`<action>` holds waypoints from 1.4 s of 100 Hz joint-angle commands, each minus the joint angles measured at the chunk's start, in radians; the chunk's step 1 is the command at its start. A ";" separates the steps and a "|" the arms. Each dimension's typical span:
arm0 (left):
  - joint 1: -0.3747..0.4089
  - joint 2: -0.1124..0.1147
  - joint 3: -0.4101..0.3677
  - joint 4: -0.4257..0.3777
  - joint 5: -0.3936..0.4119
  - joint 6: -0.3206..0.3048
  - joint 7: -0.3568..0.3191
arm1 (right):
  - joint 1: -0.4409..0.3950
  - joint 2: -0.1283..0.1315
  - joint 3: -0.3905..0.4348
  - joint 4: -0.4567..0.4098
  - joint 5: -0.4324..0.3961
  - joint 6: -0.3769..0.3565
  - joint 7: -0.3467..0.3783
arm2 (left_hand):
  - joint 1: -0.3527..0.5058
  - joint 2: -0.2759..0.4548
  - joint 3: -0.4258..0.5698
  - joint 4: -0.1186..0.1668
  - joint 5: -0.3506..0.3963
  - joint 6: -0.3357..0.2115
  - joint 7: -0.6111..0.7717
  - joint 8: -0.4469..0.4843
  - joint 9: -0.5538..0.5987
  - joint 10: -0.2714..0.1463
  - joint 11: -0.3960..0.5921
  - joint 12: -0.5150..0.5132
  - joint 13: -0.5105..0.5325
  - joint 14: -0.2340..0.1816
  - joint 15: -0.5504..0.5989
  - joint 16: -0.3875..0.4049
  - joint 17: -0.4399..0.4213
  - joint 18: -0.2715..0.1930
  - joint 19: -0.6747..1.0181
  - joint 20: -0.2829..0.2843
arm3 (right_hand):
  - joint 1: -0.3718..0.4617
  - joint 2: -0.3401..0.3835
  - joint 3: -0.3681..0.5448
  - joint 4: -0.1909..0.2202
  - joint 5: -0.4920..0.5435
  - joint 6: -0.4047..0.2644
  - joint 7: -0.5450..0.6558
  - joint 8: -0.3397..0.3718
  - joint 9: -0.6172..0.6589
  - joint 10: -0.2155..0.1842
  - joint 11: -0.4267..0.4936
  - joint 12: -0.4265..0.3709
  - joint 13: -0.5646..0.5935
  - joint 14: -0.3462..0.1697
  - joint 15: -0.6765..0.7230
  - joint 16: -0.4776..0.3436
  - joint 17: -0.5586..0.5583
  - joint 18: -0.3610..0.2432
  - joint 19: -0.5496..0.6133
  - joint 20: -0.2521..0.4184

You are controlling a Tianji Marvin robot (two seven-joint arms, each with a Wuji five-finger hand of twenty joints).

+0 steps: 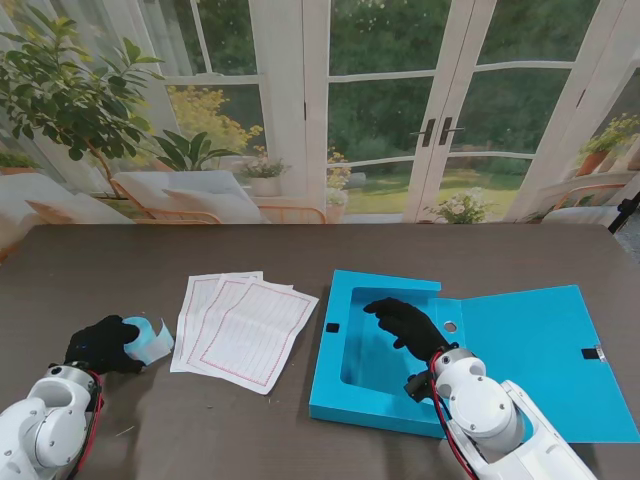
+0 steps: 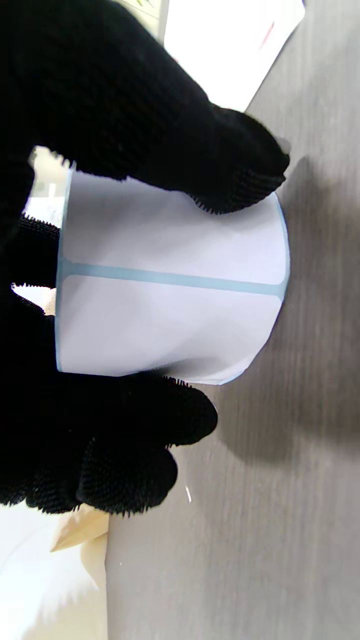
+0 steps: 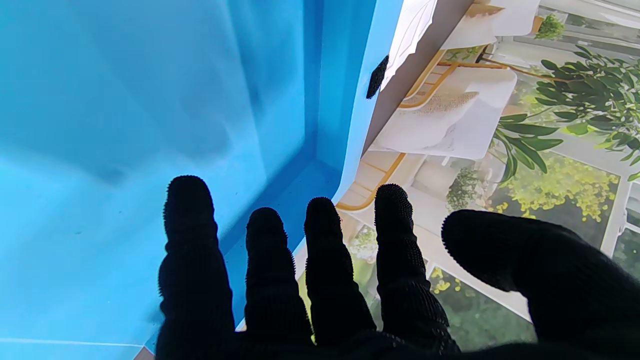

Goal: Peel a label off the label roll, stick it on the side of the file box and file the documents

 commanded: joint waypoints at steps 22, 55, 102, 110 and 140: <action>0.054 -0.025 -0.029 -0.023 -0.001 -0.043 -0.025 | 0.003 -0.006 0.001 0.012 0.007 -0.006 0.010 | 0.235 0.047 0.275 0.069 0.077 0.069 0.157 0.033 0.645 -0.143 0.093 0.022 0.089 -0.059 0.058 0.026 -0.004 0.000 0.017 0.031 | 0.007 0.025 -0.031 0.027 0.033 -0.002 0.006 -0.012 0.019 0.012 -0.005 -0.008 0.026 0.001 -0.011 0.008 -0.402 -0.026 -0.025 0.027; 0.069 -0.033 -0.078 -0.095 0.011 -0.090 0.012 | 0.009 -0.008 0.001 0.023 0.013 -0.011 0.008 | 0.233 0.041 0.289 0.075 0.076 0.071 0.165 0.035 0.645 -0.145 0.099 0.033 0.088 -0.059 0.069 0.038 -0.008 -0.007 0.019 0.053 | 0.008 0.025 -0.031 0.028 0.033 0.000 0.005 -0.013 0.019 0.014 -0.004 -0.008 0.025 0.002 -0.013 0.008 -0.402 -0.027 -0.025 0.028; 0.082 -0.044 -0.116 -0.203 -0.001 -0.141 0.029 | 0.007 -0.007 0.001 0.020 0.014 -0.015 0.011 | 0.233 0.044 0.289 0.078 0.073 0.071 0.167 0.036 0.643 -0.143 0.098 0.037 0.088 -0.059 0.069 0.045 -0.008 -0.010 0.015 0.074 | 0.009 0.025 -0.031 0.029 0.035 0.001 0.004 -0.013 0.019 0.013 -0.004 -0.008 0.025 0.004 -0.013 0.008 -0.401 -0.025 -0.025 0.028; 0.081 -0.045 -0.115 -0.222 -0.003 -0.150 0.026 | 0.006 -0.007 0.002 0.018 0.012 -0.016 0.010 | 0.232 0.045 0.287 0.078 0.071 0.070 0.167 0.037 0.643 -0.142 0.098 0.037 0.088 -0.059 0.068 0.046 -0.008 -0.010 0.014 0.076 | 0.009 0.025 -0.031 0.030 0.035 0.001 0.004 -0.014 0.021 0.014 -0.004 -0.008 0.025 0.003 -0.013 0.008 -0.401 -0.025 -0.025 0.028; 0.064 -0.055 -0.084 -0.281 -0.080 -0.190 -0.015 | 0.004 -0.008 0.006 0.011 0.009 -0.020 0.001 | 0.234 0.049 0.286 0.080 0.067 0.073 0.168 0.039 0.641 -0.140 0.098 0.040 0.087 -0.058 0.069 0.049 -0.009 -0.007 0.012 0.086 | 0.009 0.025 -0.031 0.030 0.035 0.004 0.003 -0.014 0.021 0.014 -0.004 -0.008 0.025 0.004 -0.014 0.008 -0.401 -0.025 -0.025 0.029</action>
